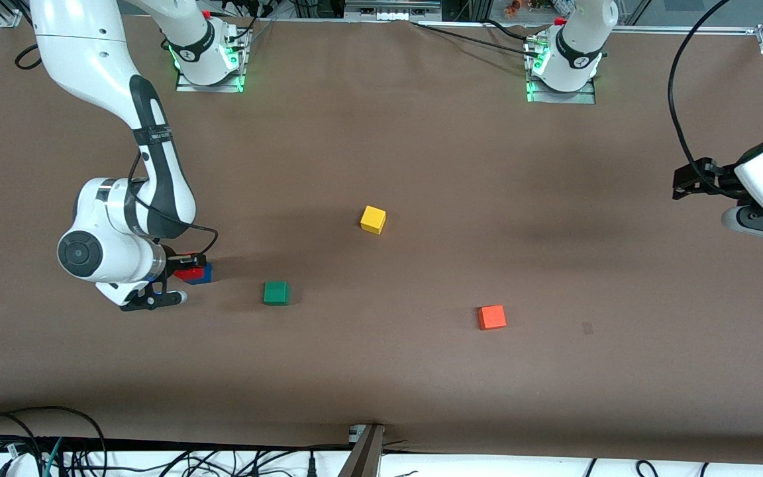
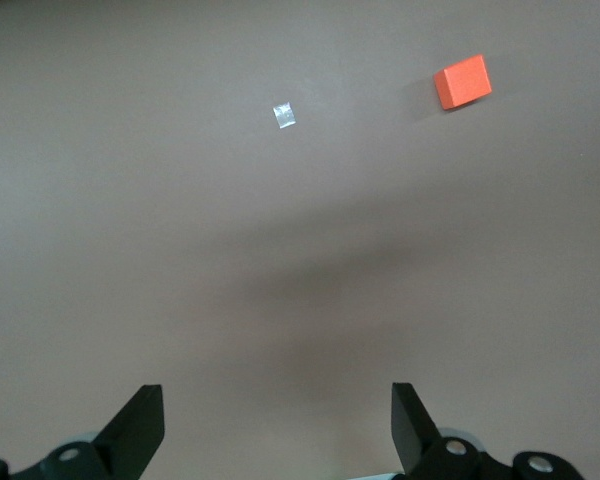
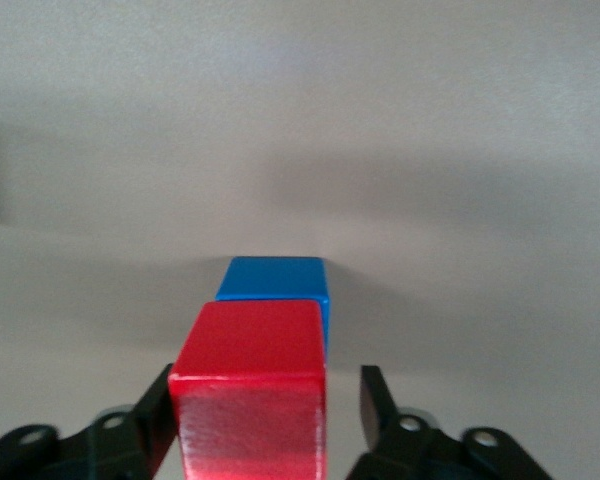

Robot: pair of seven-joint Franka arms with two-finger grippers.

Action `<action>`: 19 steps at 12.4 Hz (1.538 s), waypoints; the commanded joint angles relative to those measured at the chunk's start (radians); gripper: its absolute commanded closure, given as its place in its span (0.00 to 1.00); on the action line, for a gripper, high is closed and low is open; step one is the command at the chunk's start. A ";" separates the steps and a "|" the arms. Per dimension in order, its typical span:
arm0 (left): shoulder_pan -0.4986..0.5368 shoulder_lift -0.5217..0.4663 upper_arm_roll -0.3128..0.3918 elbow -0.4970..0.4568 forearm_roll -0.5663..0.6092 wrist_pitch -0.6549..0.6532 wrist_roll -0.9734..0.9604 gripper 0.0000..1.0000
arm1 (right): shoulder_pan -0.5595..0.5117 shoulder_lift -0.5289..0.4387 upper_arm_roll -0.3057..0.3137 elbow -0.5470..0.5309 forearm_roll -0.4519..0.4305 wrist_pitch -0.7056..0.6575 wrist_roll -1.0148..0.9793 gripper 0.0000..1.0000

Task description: Pass red block to right arm, stack on blue

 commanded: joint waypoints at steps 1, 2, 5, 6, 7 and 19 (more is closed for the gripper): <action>-0.013 -0.093 0.036 -0.095 -0.068 0.013 -0.029 0.00 | -0.002 -0.041 -0.020 0.032 -0.014 -0.034 -0.004 0.00; -0.077 -0.141 0.129 -0.164 -0.107 0.054 -0.027 0.00 | -0.002 -0.049 -0.030 0.049 -0.014 -0.057 -0.004 0.00; -0.283 -0.369 0.397 -0.501 -0.188 0.291 -0.024 0.00 | -0.003 -0.086 -0.055 0.118 -0.013 -0.177 -0.005 0.00; -0.323 -0.397 0.437 -0.534 -0.187 0.304 -0.024 0.00 | -0.002 -0.091 -0.072 0.157 -0.013 -0.242 -0.005 0.00; -0.332 -0.400 0.445 -0.534 -0.187 0.306 -0.015 0.00 | -0.003 -0.094 -0.088 0.206 -0.011 -0.319 -0.005 0.00; -0.320 -0.357 0.441 -0.474 -0.188 0.281 -0.011 0.00 | -0.051 -0.503 0.032 0.137 -0.139 -0.674 0.216 0.00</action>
